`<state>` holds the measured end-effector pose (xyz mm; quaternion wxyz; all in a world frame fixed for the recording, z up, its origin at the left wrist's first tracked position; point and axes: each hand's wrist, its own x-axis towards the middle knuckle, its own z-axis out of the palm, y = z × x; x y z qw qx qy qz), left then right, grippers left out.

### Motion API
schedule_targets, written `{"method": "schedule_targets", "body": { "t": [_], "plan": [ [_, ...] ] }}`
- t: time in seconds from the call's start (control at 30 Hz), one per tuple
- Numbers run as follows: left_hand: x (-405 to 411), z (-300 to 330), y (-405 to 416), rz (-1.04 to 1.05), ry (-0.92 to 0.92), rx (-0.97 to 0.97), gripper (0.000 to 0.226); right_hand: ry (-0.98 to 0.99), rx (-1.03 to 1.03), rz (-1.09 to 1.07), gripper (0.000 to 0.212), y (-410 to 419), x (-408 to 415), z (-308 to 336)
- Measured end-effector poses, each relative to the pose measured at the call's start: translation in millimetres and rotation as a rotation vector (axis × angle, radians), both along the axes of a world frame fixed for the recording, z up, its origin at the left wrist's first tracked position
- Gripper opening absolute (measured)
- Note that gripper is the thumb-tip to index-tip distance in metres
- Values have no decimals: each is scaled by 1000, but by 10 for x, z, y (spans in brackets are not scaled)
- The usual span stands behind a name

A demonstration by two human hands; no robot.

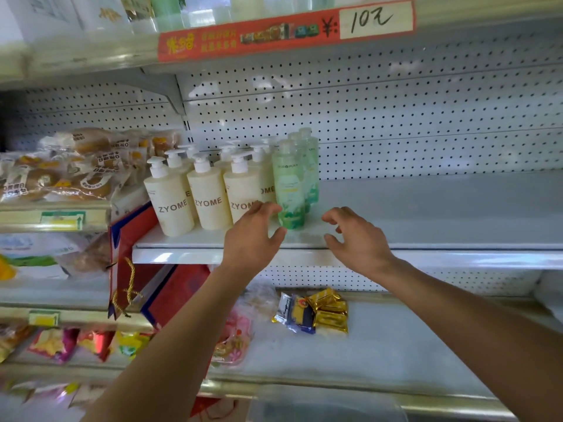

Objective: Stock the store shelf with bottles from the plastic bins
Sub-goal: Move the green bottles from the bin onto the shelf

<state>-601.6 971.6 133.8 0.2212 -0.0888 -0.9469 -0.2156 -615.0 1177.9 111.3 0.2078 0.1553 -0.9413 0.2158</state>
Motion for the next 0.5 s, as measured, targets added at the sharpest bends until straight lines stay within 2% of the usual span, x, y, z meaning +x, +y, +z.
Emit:
{"method": "schedule_targets", "body": {
  "t": [0.1,0.23,0.5],
  "plan": [
    [174,-224,103,-3,-26,-51,38,22,48,16,32,127,188,-101],
    [366,-528,257,3,-100,-22,37,9,40,15,30,285,413,-297],
    [664,-1263,539,-21,-261,-24,35,-223,6,60,33,539,750,-982]
  ]
}}
